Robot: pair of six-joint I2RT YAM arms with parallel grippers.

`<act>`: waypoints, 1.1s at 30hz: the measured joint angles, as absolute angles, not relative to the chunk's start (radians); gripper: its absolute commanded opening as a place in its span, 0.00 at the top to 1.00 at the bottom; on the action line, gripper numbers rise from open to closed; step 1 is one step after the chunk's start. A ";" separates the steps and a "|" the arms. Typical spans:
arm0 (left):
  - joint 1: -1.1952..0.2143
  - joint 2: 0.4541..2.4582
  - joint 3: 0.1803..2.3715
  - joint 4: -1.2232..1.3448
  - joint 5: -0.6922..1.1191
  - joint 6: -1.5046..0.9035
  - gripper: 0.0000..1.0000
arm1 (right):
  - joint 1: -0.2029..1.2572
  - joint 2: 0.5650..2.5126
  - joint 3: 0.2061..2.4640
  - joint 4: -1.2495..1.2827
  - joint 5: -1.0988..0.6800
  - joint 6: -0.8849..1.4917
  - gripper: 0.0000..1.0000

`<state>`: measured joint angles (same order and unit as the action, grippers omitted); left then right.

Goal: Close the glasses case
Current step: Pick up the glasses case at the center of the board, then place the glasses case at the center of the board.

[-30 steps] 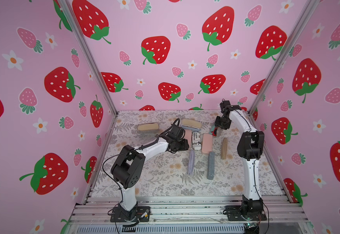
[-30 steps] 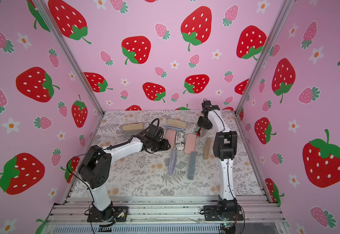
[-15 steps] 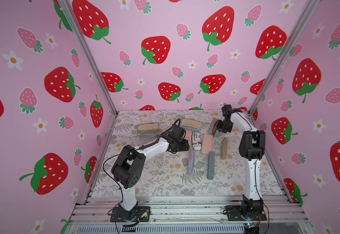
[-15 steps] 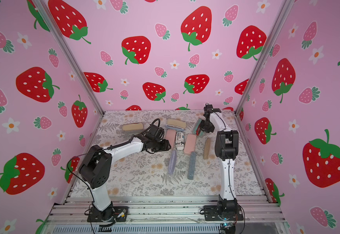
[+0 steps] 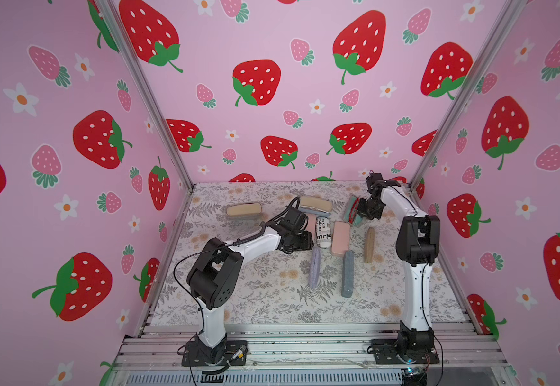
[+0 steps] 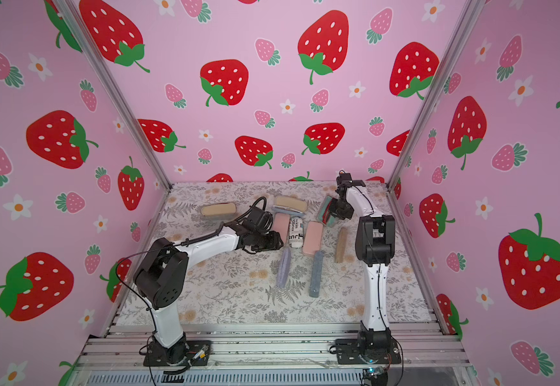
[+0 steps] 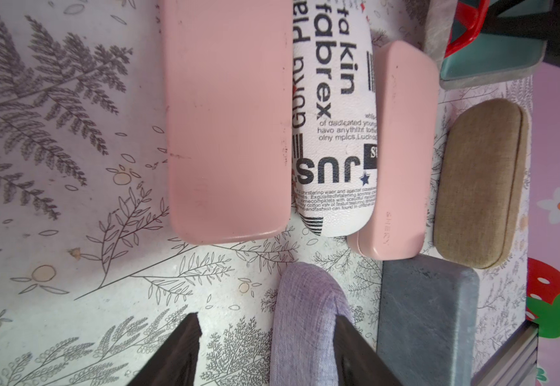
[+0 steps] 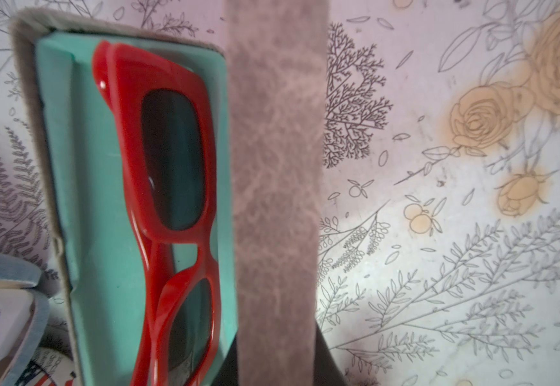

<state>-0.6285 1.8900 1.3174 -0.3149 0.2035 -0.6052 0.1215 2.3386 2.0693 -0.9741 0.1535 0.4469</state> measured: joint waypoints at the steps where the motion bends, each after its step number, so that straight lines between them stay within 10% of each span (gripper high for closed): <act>1: -0.628 1.890 1.317 -0.315 0.204 -0.605 0.37 | 0.121 2.333 2.063 -0.971 0.153 0.447 0.99; 19: -0.623 1.880 1.316 -0.315 0.194 -0.606 0.37 | 0.154 2.078 1.945 -0.968 0.107 0.414 1.00; 33: -0.448 1.561 1.009 -0.312 0.131 -0.659 0.36 | 0.582 1.821 1.801 -1.020 0.151 0.449 1.00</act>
